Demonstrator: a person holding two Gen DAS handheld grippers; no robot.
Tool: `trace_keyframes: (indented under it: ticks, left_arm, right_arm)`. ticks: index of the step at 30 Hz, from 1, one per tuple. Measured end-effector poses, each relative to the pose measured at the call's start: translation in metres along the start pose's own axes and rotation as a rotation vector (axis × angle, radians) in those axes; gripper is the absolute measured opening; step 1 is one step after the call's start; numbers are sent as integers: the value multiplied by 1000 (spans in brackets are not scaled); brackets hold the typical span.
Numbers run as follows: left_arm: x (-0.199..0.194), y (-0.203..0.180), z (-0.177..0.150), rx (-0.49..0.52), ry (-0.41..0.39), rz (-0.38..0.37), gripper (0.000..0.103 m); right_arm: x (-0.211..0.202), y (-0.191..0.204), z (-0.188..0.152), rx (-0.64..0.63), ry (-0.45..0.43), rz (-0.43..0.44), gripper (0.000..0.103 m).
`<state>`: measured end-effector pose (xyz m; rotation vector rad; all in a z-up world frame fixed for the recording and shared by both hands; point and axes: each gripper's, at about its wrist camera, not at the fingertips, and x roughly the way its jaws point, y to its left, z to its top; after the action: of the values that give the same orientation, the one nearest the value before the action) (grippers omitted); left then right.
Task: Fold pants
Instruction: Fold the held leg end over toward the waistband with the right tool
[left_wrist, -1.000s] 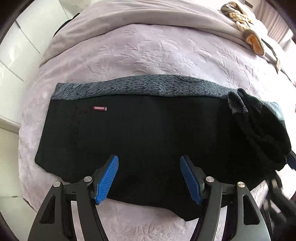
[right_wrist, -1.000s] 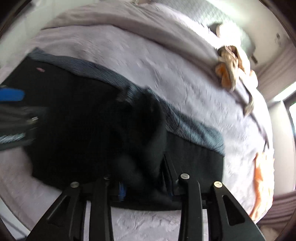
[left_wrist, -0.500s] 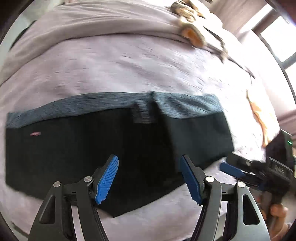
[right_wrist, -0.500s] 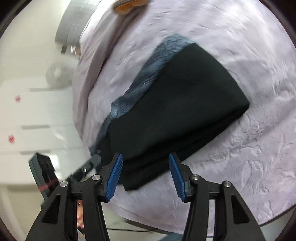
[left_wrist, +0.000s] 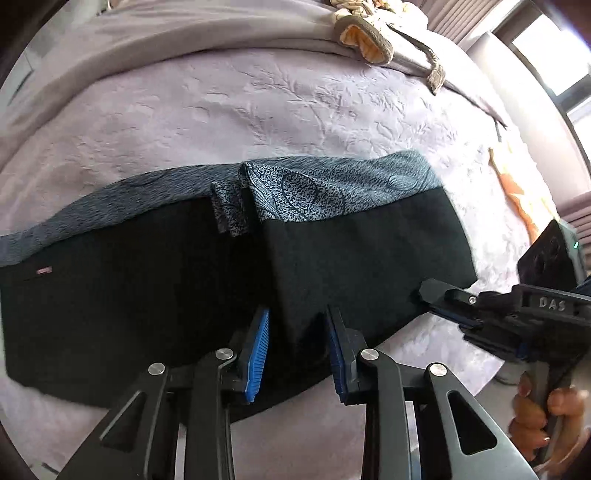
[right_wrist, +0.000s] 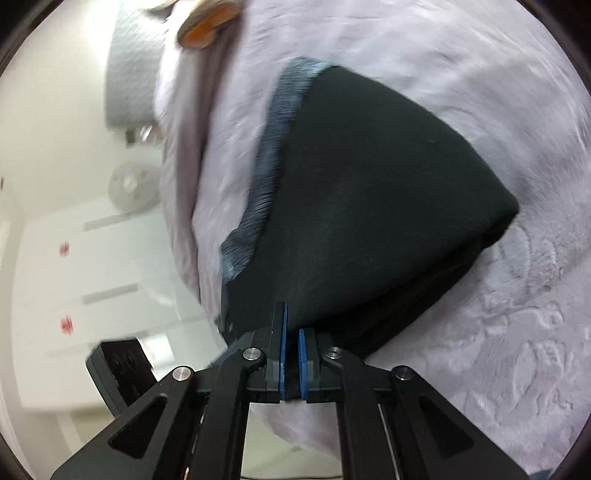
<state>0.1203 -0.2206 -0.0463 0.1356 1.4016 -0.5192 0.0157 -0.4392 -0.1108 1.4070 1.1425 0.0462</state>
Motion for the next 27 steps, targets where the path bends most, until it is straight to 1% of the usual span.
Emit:
trace_keyframes:
  ticks: [1, 2, 4, 6, 8, 9, 11, 12, 13, 14, 15, 17, 18, 20, 23, 25, 26, 27]
  left_arm:
    - [5, 2, -4, 0, 2, 23, 32]
    - [15, 5, -5, -12, 22, 36, 32]
    - [32, 14, -9, -58, 52, 38, 32]
    - [39, 17, -9, -84, 56, 55, 38]
    - [33, 16, -9, -79, 32, 107, 63]
    - [26, 17, -10, -67, 11, 118, 65]
    - [13, 19, -12, -52, -9, 122, 65]
    - [5, 20, -11, -49, -20, 137, 65]
    - [-2, 22, -10, -47, -32, 145, 65]
    - [-12, 22, -8, -47, -52, 151, 65]
    - [-19, 22, -4, -49, -70, 158, 65]
    - [-31, 18, 9, -53, -108, 157, 65]
    - [-32, 14, 18, -50, -117, 150, 65]
    - [-27, 3, 37, -32, -115, 139, 65]
    - [-3, -15, 61, -9, -113, 148, 65]
    - [15, -24, 75, -7, -106, 157, 65]
    - [26, -29, 80, -6, -103, 179, 65]
    - [32, -26, 80, -11, -94, 203, 65]
  right_arm:
    - [0, 2, -2, -16, 11, -11, 5]
    - [5, 2, -5, -24, 31, -27, 5]
    - [22, -6, 0, -27, 55, -74, 5]
    - [39, -18, 7, -17, 75, -108, 5]
    - [44, -20, 11, -28, 91, -127, 5]
    - [44, -14, 12, -53, 107, -137, 7]
    - [41, 1, 12, -128, 155, -160, 13]
    - [38, 9, 11, -173, 190, -176, 21]
    - [34, 18, 10, -222, 217, -184, 27]
    - [25, 29, 9, -278, 230, -173, 27]
    - [13, 37, 11, -321, 224, -149, 27]
    - [-11, 47, 24, -370, 164, -131, 27]
    - [-25, 49, 35, -376, 115, -133, 27]
    - [-37, 51, 63, -371, 51, -158, 27]
    - [-36, 49, 105, -346, 5, -182, 24]
    - [-25, 53, 124, -364, 3, -209, 23]
    - [-14, 60, 130, -380, 8, -225, 23]
    - [-4, 63, 136, -404, 18, -259, 23]
